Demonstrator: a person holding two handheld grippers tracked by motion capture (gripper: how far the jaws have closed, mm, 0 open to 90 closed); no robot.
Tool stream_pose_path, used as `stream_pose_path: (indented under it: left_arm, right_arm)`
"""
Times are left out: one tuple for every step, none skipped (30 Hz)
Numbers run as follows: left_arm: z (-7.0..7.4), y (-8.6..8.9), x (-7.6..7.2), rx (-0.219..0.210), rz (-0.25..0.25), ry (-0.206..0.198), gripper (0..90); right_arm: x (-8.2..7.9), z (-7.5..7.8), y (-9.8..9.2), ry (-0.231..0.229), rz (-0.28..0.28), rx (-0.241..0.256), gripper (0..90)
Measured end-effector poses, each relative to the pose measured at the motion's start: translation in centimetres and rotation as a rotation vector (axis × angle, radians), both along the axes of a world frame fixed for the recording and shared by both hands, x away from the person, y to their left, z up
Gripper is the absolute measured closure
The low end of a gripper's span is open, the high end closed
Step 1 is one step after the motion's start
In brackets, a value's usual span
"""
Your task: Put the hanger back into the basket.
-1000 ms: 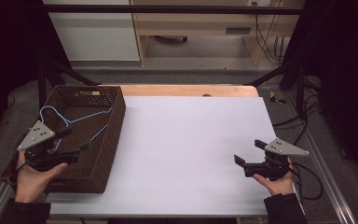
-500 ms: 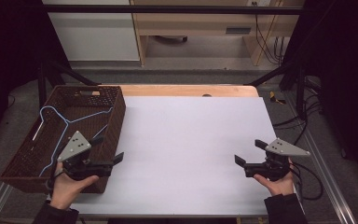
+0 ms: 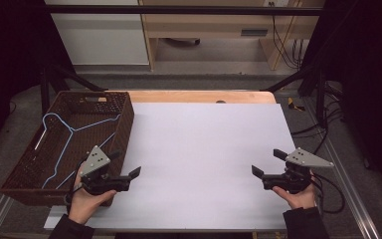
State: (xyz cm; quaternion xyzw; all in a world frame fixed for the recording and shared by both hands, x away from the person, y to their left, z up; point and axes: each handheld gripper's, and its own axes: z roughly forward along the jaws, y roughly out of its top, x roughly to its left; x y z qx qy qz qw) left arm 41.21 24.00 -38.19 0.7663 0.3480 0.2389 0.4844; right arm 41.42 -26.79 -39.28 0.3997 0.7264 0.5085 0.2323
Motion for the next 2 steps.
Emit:
stream_pose_path:
  left_arm:
    - [0.0, -0.01, -0.01, 0.0, 0.001, 0.0, 11.1]
    - [-0.02, -0.01, -0.01, -0.001, 0.003, 0.001, 11.1]
  right_arm:
    - [0.0, 0.0, -0.02, 0.001, 0.001, 0.002, 3.7]
    - [0.01, 0.0, -0.03, 0.001, 0.001, 0.002, 3.7]
